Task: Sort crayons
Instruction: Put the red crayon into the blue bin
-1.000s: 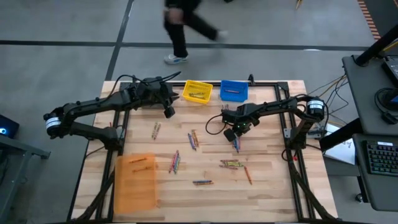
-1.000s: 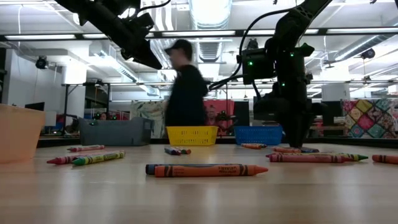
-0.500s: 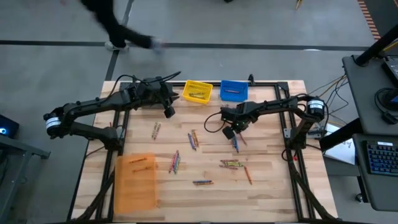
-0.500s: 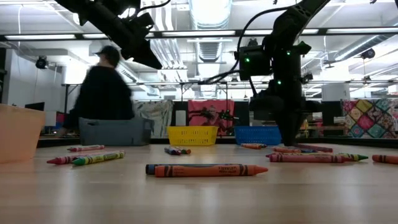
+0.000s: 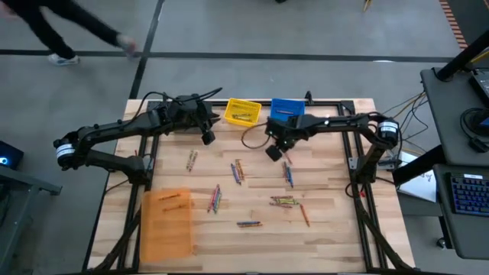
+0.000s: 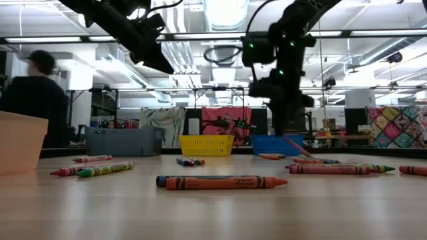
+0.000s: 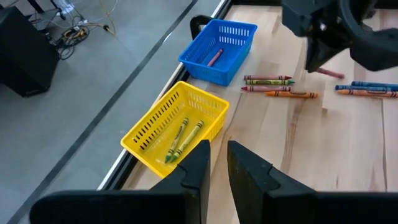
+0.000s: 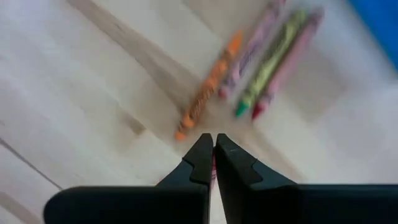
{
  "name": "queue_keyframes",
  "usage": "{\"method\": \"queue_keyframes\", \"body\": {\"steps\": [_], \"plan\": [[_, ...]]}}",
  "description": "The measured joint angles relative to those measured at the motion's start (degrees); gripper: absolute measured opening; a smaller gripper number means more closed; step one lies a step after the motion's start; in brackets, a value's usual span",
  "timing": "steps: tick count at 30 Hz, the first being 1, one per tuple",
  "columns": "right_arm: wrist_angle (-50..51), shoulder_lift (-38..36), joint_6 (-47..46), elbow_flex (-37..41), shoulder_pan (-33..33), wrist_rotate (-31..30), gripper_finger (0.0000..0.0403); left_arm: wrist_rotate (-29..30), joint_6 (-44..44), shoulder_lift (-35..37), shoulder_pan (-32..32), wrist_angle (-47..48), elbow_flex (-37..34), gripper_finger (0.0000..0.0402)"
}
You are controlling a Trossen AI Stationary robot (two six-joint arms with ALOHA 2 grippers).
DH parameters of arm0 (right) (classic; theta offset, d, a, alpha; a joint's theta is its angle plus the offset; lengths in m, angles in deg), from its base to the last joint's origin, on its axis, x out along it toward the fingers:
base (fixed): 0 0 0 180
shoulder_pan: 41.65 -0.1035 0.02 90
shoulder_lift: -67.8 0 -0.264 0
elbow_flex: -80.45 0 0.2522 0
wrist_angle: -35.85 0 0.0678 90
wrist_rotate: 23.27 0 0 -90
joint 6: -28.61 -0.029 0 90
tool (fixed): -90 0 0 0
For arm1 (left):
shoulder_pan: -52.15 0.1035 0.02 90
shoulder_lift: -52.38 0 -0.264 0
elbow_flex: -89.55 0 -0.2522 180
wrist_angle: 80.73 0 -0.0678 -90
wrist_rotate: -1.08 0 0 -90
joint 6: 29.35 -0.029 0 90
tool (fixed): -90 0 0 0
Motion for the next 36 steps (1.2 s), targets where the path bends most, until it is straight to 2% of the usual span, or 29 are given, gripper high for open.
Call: {"method": "queue_keyframes", "body": {"steps": [3,9,14,28,36], "plan": [[-0.4,0.0,4.4,-3.3,1.4,0.0,0.0008,0.2,-0.3,0.0,0.2,-0.4,0.0,0.0038],[-1.2,0.0,12.6,-9.8,5.0,0.0,0.0008,5.9,-2.6,0.0,0.5,-0.4,0.0,0.0038],[-1.2,-0.1,17.0,-12.9,8.0,0.0,0.0008,6.9,-2.9,0.0,1.5,-0.4,0.0,0.0038],[-2.2,-0.1,26.1,-16.0,18.2,0.1,0.0008,6.9,-2.9,0.0,2.8,-0.5,0.0,0.0038],[-2.0,1.9,30.4,-15.3,24.5,0.0,0.0008,6.9,-2.9,0.1,5.3,-0.8,0.0,0.0038]]}}
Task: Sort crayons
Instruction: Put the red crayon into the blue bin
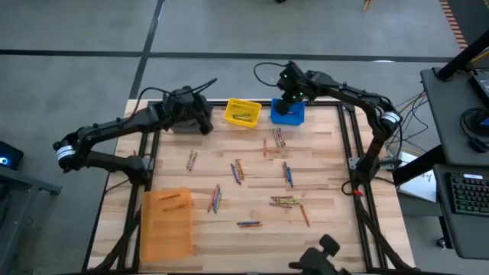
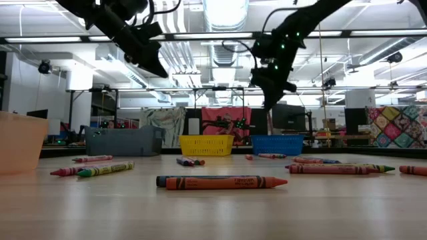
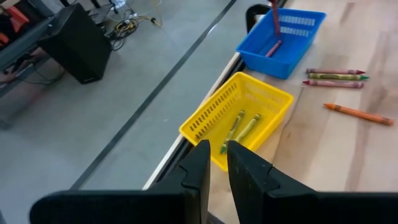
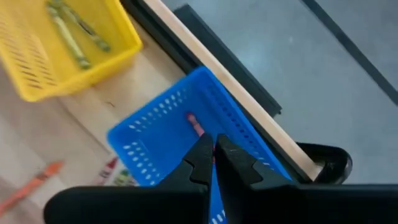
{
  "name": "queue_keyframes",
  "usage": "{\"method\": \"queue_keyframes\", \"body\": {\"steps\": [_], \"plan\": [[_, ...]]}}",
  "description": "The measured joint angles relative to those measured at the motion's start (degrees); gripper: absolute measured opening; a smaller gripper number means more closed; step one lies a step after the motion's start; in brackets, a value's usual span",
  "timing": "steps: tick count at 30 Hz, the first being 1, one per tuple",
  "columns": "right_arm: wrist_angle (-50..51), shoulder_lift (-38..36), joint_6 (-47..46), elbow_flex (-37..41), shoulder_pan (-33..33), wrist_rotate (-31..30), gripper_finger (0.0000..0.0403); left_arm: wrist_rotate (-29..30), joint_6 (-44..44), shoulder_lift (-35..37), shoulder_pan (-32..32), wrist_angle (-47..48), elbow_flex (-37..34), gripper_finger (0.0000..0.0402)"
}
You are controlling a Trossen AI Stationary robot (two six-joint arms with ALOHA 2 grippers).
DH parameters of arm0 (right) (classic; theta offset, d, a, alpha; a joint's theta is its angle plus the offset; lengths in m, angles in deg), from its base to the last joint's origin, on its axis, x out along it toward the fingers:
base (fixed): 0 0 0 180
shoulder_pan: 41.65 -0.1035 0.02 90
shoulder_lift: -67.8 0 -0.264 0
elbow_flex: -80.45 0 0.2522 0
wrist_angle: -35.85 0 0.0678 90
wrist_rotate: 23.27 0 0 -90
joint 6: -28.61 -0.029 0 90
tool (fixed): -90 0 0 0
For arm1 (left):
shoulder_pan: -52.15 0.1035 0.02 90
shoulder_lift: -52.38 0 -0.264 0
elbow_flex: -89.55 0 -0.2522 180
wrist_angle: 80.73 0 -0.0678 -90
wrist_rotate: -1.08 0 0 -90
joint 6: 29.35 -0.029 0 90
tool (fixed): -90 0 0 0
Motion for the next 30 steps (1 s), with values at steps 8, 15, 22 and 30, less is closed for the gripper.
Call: {"method": "queue_keyframes", "body": {"steps": [8,15,22,30], "plan": [[1.1,4.5,2.4,0.1,2.1,0.1,0.0008,0.0,0.0,0.0,2.4,0.0,0.0,0.0038],[1.6,6.4,3.4,0.1,2.1,-0.4,0.0008,0.0,-0.2,0.0,3.5,-0.7,0.0,0.0038],[0.2,7.4,4.3,0.1,2.1,-0.5,0.0009,0.0,-1.4,0.0,5.0,-2.1,0.0,0.0038],[-2.0,8.2,5.1,0.1,2.1,-0.4,0.0009,0.0,-1.5,0.0,6.5,-2.3,0.0,0.0038]]}}
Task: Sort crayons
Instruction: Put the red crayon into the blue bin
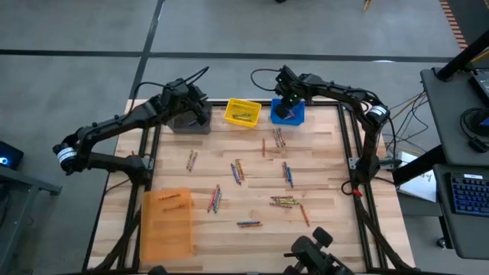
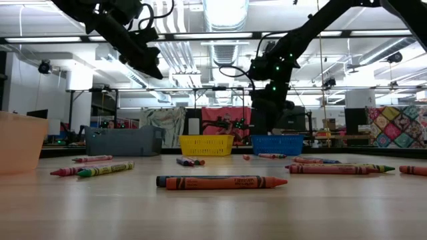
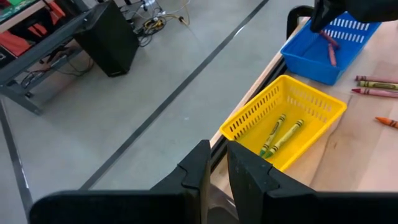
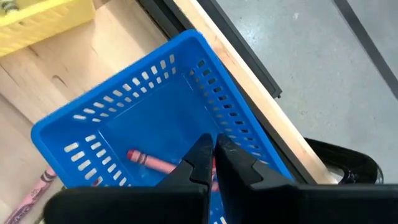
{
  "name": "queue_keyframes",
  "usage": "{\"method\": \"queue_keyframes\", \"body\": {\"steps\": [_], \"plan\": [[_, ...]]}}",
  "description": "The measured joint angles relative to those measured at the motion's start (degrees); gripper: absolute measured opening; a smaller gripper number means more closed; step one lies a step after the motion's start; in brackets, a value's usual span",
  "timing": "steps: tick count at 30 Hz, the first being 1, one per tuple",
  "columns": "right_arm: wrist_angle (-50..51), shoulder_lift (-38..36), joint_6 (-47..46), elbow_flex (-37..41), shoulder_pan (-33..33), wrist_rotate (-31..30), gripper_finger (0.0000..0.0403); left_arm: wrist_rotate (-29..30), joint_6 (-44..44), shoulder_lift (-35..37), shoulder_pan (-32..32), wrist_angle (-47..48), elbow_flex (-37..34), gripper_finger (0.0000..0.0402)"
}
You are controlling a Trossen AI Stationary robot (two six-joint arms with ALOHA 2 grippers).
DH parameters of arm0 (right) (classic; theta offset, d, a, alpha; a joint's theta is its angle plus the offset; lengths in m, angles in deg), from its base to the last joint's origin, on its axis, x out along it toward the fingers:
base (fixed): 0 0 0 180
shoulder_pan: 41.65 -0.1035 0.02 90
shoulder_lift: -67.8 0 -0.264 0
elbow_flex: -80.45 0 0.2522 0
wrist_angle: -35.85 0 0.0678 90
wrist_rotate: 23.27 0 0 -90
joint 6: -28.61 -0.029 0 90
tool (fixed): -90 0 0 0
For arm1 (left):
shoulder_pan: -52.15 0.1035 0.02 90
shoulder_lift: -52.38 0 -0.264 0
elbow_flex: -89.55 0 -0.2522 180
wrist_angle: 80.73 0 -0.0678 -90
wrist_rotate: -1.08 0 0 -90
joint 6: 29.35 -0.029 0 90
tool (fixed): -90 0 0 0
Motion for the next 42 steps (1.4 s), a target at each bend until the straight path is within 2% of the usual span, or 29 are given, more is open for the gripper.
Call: {"method": "queue_keyframes", "body": {"steps": [7,15,19,29,42], "plan": [[-0.7,0.2,0.2,0.0,0.0,0.7,0.0021,0.0,0.0,0.0,0.1,0.0,0.0,0.0038],[-2.9,0.2,0.0,0.0,0.0,1.1,0.0093,0.0,0.0,0.0,0.1,0.0,0.0,0.0038],[-2.5,-0.2,-0.4,0.0,0.0,1.1,0.0114,0.0,1.5,0.0,0.1,0.5,0.0,0.0038],[1.9,-4.6,-4.0,0.0,-3.0,1.1,0.0118,-0.5,11.7,0.0,-1.2,9.9,0.0,0.0038],[2.0,-10.3,-4.7,1.2,-12.9,1.2,0.0102,-12.8,21.5,0.0,-6.8,17.4,0.0,0.0038]]}}
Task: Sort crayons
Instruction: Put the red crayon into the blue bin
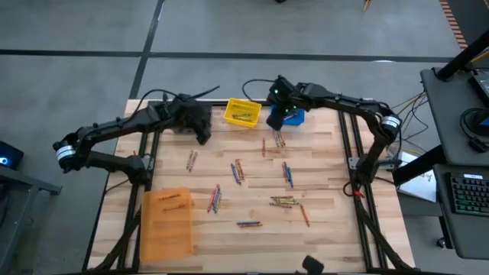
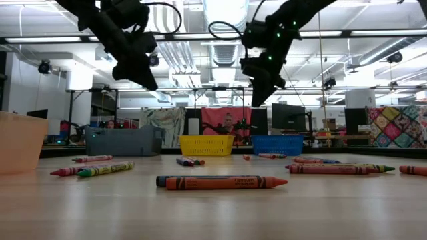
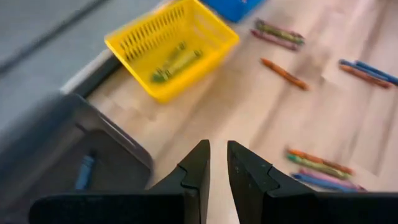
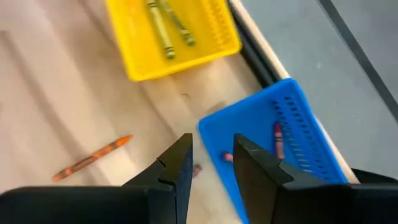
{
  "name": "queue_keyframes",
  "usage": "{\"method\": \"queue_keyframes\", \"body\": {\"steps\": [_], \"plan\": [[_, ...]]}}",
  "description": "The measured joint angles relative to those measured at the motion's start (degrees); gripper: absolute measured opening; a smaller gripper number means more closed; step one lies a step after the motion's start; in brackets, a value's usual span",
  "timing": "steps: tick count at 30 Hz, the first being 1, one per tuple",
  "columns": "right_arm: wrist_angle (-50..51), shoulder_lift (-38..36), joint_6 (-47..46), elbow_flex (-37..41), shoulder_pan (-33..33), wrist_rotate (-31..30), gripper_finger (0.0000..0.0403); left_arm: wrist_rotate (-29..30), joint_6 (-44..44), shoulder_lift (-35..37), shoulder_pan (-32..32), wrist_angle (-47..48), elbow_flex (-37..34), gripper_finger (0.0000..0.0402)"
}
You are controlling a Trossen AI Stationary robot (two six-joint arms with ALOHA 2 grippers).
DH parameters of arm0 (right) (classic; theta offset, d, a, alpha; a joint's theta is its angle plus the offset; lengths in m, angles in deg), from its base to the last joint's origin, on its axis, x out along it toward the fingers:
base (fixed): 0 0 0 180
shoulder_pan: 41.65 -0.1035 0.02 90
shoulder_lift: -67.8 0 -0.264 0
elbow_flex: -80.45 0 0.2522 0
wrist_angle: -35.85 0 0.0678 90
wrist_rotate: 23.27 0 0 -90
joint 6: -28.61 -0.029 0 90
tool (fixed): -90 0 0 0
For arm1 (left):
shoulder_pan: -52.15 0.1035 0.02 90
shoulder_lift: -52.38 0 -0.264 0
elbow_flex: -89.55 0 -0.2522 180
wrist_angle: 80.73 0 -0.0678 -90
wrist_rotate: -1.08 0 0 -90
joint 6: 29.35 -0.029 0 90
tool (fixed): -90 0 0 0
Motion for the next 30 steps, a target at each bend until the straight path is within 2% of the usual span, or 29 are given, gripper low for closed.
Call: {"method": "queue_keyframes", "body": {"steps": [8,13,16,21,26,30], "plan": [[-0.8,-3.4,0.0,3.8,-4.9,0.1,0.0091,-1.7,8.6,0.0,-2.5,7.5,0.2,0.0038],[-4.7,-7.5,-0.7,7.7,-6.1,0.0,0.0089,-2.4,14.5,0.0,-4.5,14.7,1.2,0.0038],[-8.3,-10.1,-0.5,10.7,-6.4,0.0,0.0092,-2.4,16.3,0.0,-6.5,15.1,1.2,0.0038],[-16.8,-14.4,-0.8,16.8,-6.4,0.6,0.0095,-2.4,13.9,-0.7,-10.8,10.7,1.2,0.0038],[-26.2,-18.2,-1.1,24.2,-6.5,4.2,0.0088,-2.4,4.1,-2.1,-15.0,8.1,1.2,0.0038],[-27.9,-20.8,-2.5,27.9,-6.6,4.5,0.0082,-2.4,0.0,-3.5,-17.2,7.9,1.2,0.0038]]}}
